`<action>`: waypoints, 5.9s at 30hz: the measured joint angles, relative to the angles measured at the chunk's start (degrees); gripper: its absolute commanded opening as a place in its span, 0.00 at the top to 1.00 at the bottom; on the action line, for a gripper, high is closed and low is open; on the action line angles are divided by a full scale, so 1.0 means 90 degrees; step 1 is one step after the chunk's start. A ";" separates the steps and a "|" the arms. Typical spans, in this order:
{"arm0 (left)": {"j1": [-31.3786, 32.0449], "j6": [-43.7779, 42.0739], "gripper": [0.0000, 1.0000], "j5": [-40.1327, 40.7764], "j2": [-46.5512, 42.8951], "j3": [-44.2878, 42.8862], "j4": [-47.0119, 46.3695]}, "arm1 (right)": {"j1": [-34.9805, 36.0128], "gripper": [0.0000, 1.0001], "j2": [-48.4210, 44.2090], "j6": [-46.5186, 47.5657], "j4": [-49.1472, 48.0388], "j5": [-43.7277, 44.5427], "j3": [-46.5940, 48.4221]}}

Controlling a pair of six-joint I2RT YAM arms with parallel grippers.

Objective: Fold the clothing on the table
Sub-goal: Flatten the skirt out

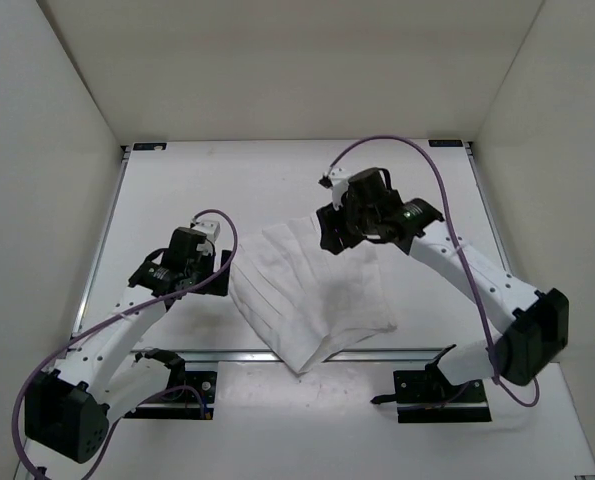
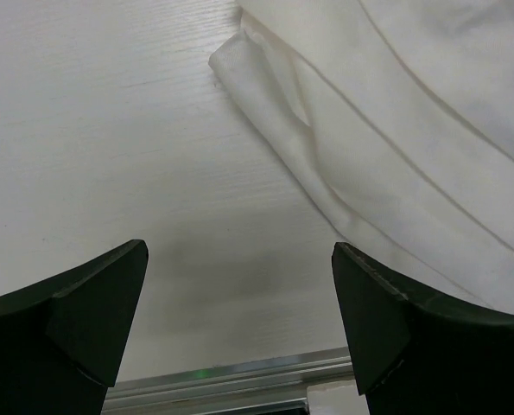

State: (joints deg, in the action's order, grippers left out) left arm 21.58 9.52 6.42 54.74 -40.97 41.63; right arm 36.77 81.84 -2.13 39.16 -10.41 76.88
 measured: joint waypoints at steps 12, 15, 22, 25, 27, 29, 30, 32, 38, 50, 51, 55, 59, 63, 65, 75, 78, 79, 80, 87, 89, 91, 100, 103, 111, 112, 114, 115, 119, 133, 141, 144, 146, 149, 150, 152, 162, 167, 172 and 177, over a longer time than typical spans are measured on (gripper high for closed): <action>-0.0090 0.0015 0.24 -0.0474 -0.0746 0.0015 -0.0126 | 0.0673 0.50 -0.0648 -0.0522 -0.0333 -0.0117 -0.2385; -0.0537 0.0267 0.21 -0.1212 -0.1105 0.0083 -0.0430 | 0.0403 0.48 -0.0661 -0.0891 -0.0520 -0.0034 -0.2929; 0.0362 0.1501 0.22 -0.2363 -0.0459 0.1022 -0.1668 | -0.0906 0.46 -0.0852 -0.1795 -0.0702 0.0170 -0.3582; 0.0702 0.1945 0.19 -0.2603 0.0272 0.1413 -0.1984 | -0.1197 0.44 -0.1088 -0.1987 -0.0648 0.0374 -0.3747; 0.0826 0.2123 0.21 -0.2681 0.0546 0.1540 -0.2106 | -0.1285 0.44 -0.1120 -0.2057 -0.0610 0.0389 -0.3750; 0.0840 0.2249 0.24 -0.2759 0.0784 0.1588 -0.2246 | -0.1382 0.43 -0.1069 -0.2098 -0.0593 0.0391 -0.3764; 0.0833 0.2297 0.25 -0.2761 0.0940 0.1588 -0.2336 | -0.1440 0.44 -0.1027 -0.2108 -0.0576 0.0396 -0.3784; 0.0821 0.2390 0.29 -0.2737 0.1251 0.1588 -0.2516 | -0.1467 0.43 -0.0923 -0.2142 -0.0515 0.0447 -0.3810; 0.0612 0.2526 0.89 -0.2577 0.2263 0.1285 -0.2841 | -0.1530 0.79 -0.0648 -0.2171 -0.0364 0.0525 -0.3854; -0.0665 0.2365 0.99 -0.2433 0.4639 -0.0969 -0.3075 | -0.1705 1.00 0.0493 -0.1999 -0.0418 0.0466 -0.3133; -0.0806 0.2341 0.77 -0.2387 0.4818 -0.1273 -0.3009 | -0.1702 0.92 0.0627 -0.1970 -0.0447 0.0469 -0.2914; -0.1180 0.2154 0.29 -0.2312 0.5202 -0.2273 -0.2907 | -0.1790 0.69 0.0818 -0.1836 -0.0612 0.0294 -0.2217; -0.1277 0.2079 0.21 -0.2300 0.4901 -0.2465 -0.2888 | -0.1785 0.65 0.0719 -0.1817 -0.0682 0.0340 -0.2035; -0.1098 0.2113 0.20 -0.2278 0.4007 -0.1749 -0.2873 | -0.1593 0.66 0.0556 -0.1984 -0.0646 0.0391 -0.2149; -0.1020 0.2161 0.20 -0.2290 0.3519 -0.1241 -0.2820 | -0.1411 0.66 0.0520 -0.2127 -0.0595 0.0469 -0.2210; -0.1025 0.2356 0.19 -0.2365 0.2681 0.0243 -0.2766 | -0.0590 0.68 0.1103 -0.2951 -0.0539 0.0843 -0.2183; -0.1047 0.2361 0.19 -0.2438 0.2630 0.0250 -0.2837 | -0.0488 0.68 0.1379 -0.3099 -0.0471 0.0988 -0.2169; -0.1047 0.2361 0.19 -0.2458 0.2623 0.0250 -0.2868 | -0.0476 0.68 0.1423 -0.3130 -0.0459 0.1037 -0.2166; -0.1047 0.2363 0.19 -0.2475 0.2620 0.0250 -0.2895 | -0.0449 0.68 0.1462 -0.3177 -0.0442 0.1095 -0.2166; -0.1049 0.2380 0.19 -0.2557 0.2620 0.0393 -0.3036 | -0.0420 0.66 0.1528 -0.3322 -0.0413 0.1331 -0.2161; -0.1049 0.2382 0.19 -0.2599 0.2620 0.0437 -0.3033 | -0.0415 0.67 0.1528 -0.3337 -0.0391 0.1423 -0.2161; -0.1049 0.2387 0.19 -0.2620 0.2620 0.0442 -0.3048 | -0.0410 0.68 0.1515 -0.3364 -0.0381 0.1503 -0.2174; -0.1044 0.2402 0.19 -0.2669 0.2620 0.0537 -0.3201 | -0.0430 0.73 0.0984 -0.3456 -0.0410 0.1724 -0.2584; -0.1039 0.2402 0.19 -0.2681 0.2620 0.0556 -0.3203 | -0.0435 0.72 0.0719 -0.3485 -0.0350 0.1727 -0.2616; -0.1027 0.2402 0.18 -0.2756 0.2618 0.0561 -0.3296 | -0.0464 0.72 0.0440 -0.3585 -0.0301 0.1715 -0.2640; -0.1027 0.2402 0.18 -0.2766 0.2618 0.0563 -0.3298 | -0.0471 0.73 0.0442 -0.3599 -0.0311 0.1715 -0.2664; -0.1022 0.2402 0.18 -0.2769 0.2618 0.0583 -0.3305 | -0.0481 0.73 0.0483 -0.3602 -0.0333 0.1707 -0.2727; -0.1022 0.2402 0.18 -0.2769 0.2618 0.0597 -0.3317 | -0.0481 0.72 0.0520 -0.3602 -0.0364 0.1705 -0.2771; -0.1027 0.2402 0.18 -0.2773 0.2618 0.0627 -0.3305 | -0.0515 0.75 0.0750 -0.3599 -0.0512 0.1647 -0.2936; -0.0585 0.2402 0.38 -0.2766 0.2647 0.0624 -0.3150 | -0.0554 1.00 0.0889 -0.3565 -0.0673 0.1496 -0.2943; -0.0010 0.2676 0.38 -0.2832 0.2713 0.0624 -0.3126 | -0.0559 1.00 0.0889 -0.3500 -0.0746 0.1387 -0.2946; 0.0085 0.2812 0.47 -0.2912 0.2710 0.0658 -0.3143 | -0.0559 1.00 0.0889 -0.3463 -0.0780 0.1362 -0.2948; 0.0104 0.2926 0.57 -0.2934 0.2698 0.0760 -0.3215 | -0.0559 0.99 0.0889 -0.3444 -0.0818 0.1338 -0.2951; 0.0102 0.3092 0.90 -0.2919 0.2701 0.0940 -0.3325 | -0.0559 1.00 0.0886 -0.3427 -0.0899 0.1297 -0.2965; 0.0087 0.3109 1.00 -0.2902 0.2705 0.0981 -0.3351 | -0.0559 1.00 0.0886 -0.3424 -0.0930 0.1282 -0.2973; 0.0041 0.3150 1.00 -0.2861 0.2708 0.1030 -0.3436 | -0.0559 1.00 0.0877 -0.3402 -0.0986 0.1248 -0.2990; -0.0702 0.2844 1.00 -0.2584 0.2130 -0.0146 -0.3026 | -0.1671 1.00 -0.0636 -0.2761 -0.1520 -0.0525 -0.3313; -0.0843 0.2630 1.00 -0.2538 0.1236 -0.0673 -0.2837 | -0.3152 1.00 -0.2193 -0.2778 -0.2368 -0.2159 -0.3662; -0.0624 0.2664 1.00 -0.2552 0.0624 0.0124 -0.2807 | -0.3373 1.00 -0.2404 -0.2652 -0.2251 -0.2586 -0.3993; -0.0539 0.2764 1.00 -0.2759 0.0466 0.1224 -0.2278 | -0.3254 1.00 -0.2035 -0.2616 -0.1518 -0.2856 -0.4430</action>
State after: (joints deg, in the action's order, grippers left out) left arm 16.73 34.39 -18.41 58.94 -29.95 21.12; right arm 7.49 63.53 -25.67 25.50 -36.12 37.01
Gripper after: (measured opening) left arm 0.017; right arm 0.051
